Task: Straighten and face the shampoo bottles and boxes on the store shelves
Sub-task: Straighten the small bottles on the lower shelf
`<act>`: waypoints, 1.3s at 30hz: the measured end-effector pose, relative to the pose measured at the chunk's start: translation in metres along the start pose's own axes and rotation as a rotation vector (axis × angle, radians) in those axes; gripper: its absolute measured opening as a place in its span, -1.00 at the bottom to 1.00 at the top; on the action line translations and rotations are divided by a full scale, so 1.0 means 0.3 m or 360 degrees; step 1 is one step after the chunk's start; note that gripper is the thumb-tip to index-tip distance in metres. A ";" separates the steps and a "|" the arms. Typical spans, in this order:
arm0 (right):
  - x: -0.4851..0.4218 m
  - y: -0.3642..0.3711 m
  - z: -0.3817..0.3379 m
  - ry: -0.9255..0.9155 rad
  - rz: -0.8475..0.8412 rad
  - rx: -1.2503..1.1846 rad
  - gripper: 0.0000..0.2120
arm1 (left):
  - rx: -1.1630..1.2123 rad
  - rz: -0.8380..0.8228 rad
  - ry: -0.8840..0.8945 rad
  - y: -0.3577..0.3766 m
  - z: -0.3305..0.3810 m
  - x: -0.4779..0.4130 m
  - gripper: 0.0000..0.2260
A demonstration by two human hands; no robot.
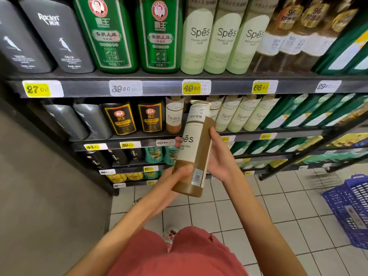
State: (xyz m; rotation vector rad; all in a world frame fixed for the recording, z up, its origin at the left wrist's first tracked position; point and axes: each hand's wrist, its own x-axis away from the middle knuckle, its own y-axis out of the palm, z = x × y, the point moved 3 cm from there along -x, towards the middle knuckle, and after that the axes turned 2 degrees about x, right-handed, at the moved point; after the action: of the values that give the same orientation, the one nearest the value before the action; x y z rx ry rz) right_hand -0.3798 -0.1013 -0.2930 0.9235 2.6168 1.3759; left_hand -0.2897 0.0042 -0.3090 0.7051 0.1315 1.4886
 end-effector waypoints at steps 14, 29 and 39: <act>0.001 0.003 0.032 -0.0317 0.0875 0.0846 -0.78 | -0.1239 0.0685 0.0054 -0.031 -0.031 -0.044 -0.46; -0.015 0.067 0.019 -0.0023 0.0140 0.0028 -0.50 | 0.0830 -0.0457 -0.0306 -0.036 0.048 0.018 -0.29; -0.050 0.048 0.027 -0.0189 0.0910 0.0745 -0.38 | -0.0623 0.0184 -0.0055 -0.053 0.092 -0.014 -0.33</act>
State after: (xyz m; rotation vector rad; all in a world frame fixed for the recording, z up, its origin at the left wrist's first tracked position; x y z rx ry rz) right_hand -0.3580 -0.0970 -0.2904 1.8576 2.7413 0.7141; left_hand -0.2627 -0.0081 -0.2963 0.4259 -0.2264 1.5524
